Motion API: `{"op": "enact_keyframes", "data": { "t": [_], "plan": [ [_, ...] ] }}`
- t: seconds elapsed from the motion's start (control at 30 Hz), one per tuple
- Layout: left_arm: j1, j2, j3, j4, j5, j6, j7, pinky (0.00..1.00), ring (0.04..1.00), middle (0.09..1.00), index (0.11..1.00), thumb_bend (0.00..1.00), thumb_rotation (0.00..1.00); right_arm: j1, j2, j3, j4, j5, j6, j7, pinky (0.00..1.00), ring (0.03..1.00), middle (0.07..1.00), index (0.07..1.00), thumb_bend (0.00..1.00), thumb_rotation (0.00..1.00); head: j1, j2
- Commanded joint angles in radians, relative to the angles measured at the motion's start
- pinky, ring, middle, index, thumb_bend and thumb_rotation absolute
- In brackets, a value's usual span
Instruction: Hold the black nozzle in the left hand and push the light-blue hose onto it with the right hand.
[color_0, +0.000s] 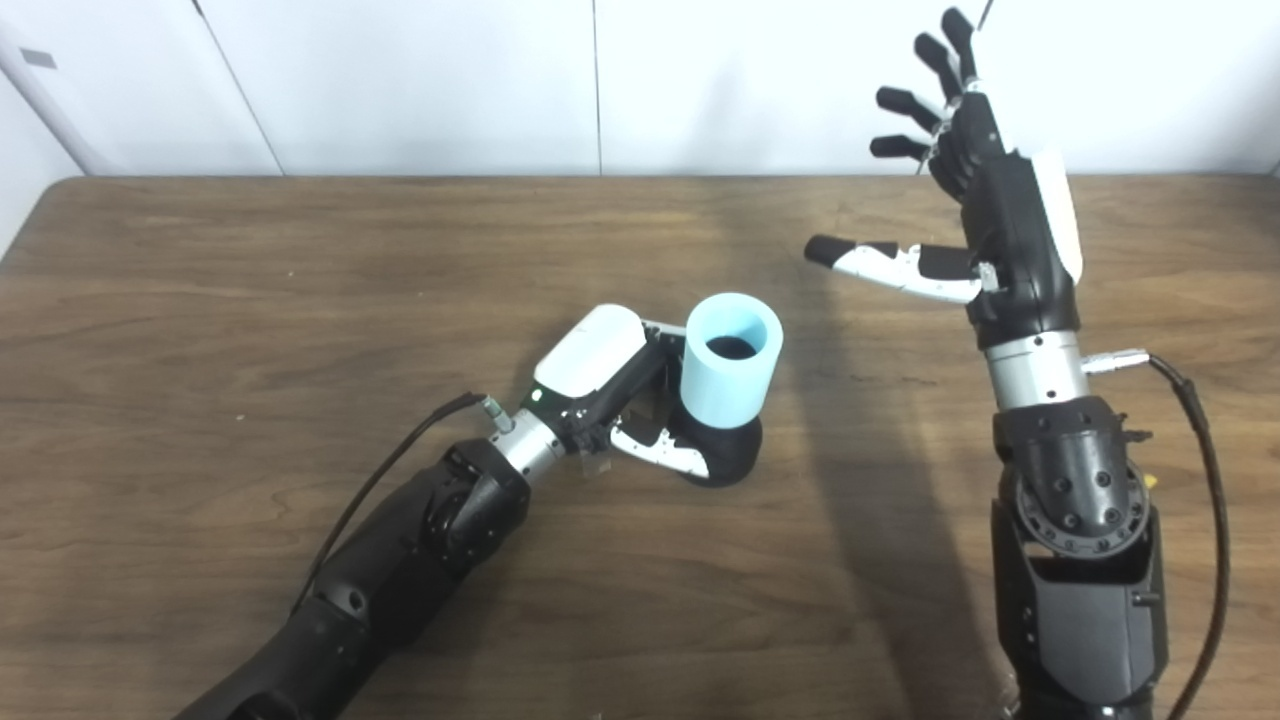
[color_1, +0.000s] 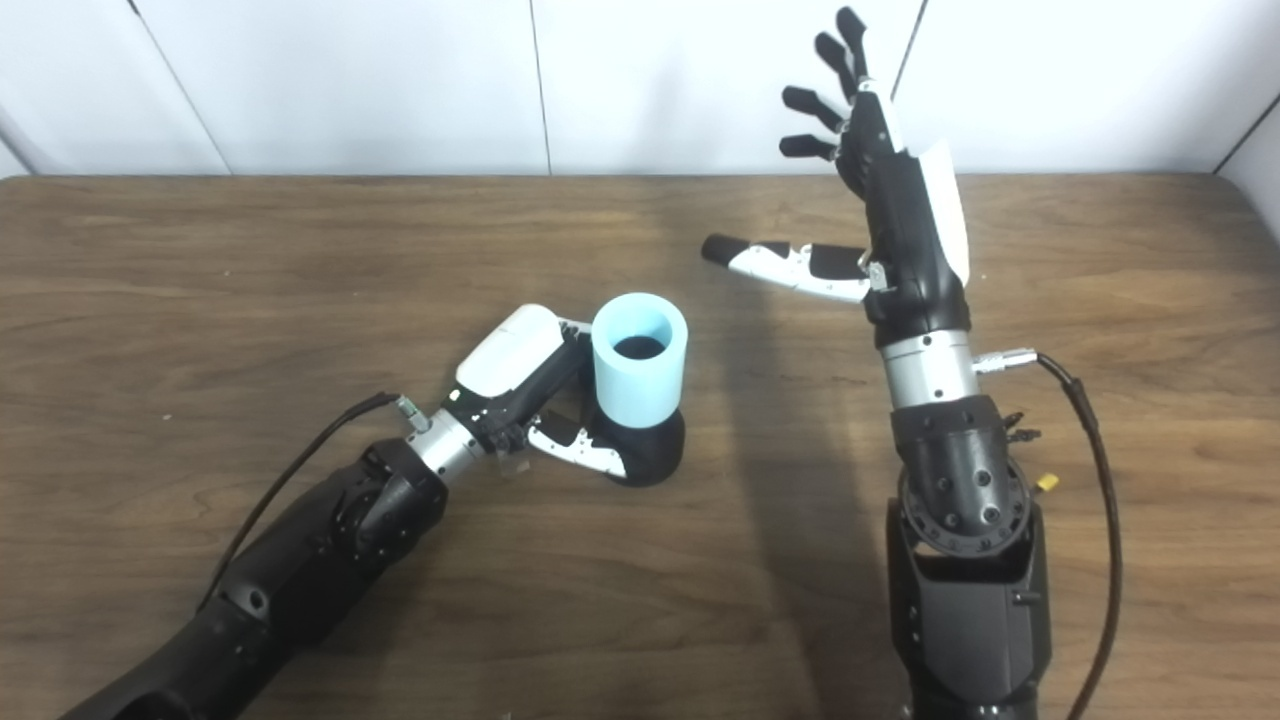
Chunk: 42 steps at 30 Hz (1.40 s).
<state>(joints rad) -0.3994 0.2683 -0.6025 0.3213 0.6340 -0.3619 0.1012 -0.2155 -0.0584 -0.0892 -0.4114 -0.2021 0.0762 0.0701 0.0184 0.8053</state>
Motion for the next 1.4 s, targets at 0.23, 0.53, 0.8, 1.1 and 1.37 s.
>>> {"op": "enact_keyframes", "data": {
  "t": [0.23, 0.53, 0.8, 1.1, 1.37],
  "plan": [
    [0.107, 0.041, -0.054, 0.130, 0.053, 0.087, -0.148, 0.43, 0.430, 0.482, 0.525, 0.50, 0.00, 0.028, -0.041, -0.045, 0.105, 0.175, 0.059, 0.014, 0.54, 0.687, 0.838, 0.859, 0.59, 0.14, -0.007, -0.015],
    [0.125, 0.046, -0.019, 0.022, 0.069, 0.177, -0.160, 0.47, 0.541, 0.553, 0.589, 0.71, 0.02, 0.067, -0.080, 0.026, 0.129, 0.210, 0.156, 0.072, 0.48, 0.637, 0.823, 0.832, 0.74, 0.27, -0.009, -0.046],
    [0.138, 0.043, 0.081, -0.152, 0.041, 0.300, -0.200, 0.70, 0.865, 0.936, 0.941, 0.94, 0.20, 0.086, -0.046, 0.028, 0.205, 0.233, 0.138, 0.049, 0.49, 0.666, 0.863, 0.853, 0.74, 0.25, -0.005, -0.069],
    [0.164, -0.023, 0.290, -0.205, -0.158, 0.341, -0.215, 0.74, 0.914, 0.959, 0.997, 0.99, 0.27, 0.096, -0.002, 0.029, 0.274, 0.214, 0.080, -0.013, 0.53, 0.685, 0.854, 0.847, 0.79, 0.27, -0.006, -0.094],
    [0.213, -0.127, 0.509, -0.224, -0.477, 0.342, -0.217, 0.61, 0.735, 0.807, 0.858, 0.83, 0.27, 0.097, 0.054, -0.022, 0.311, 0.308, 0.047, -0.042, 0.51, 0.709, 0.845, 0.845, 0.64, 0.31, -0.002, -0.125]
  ]
}}
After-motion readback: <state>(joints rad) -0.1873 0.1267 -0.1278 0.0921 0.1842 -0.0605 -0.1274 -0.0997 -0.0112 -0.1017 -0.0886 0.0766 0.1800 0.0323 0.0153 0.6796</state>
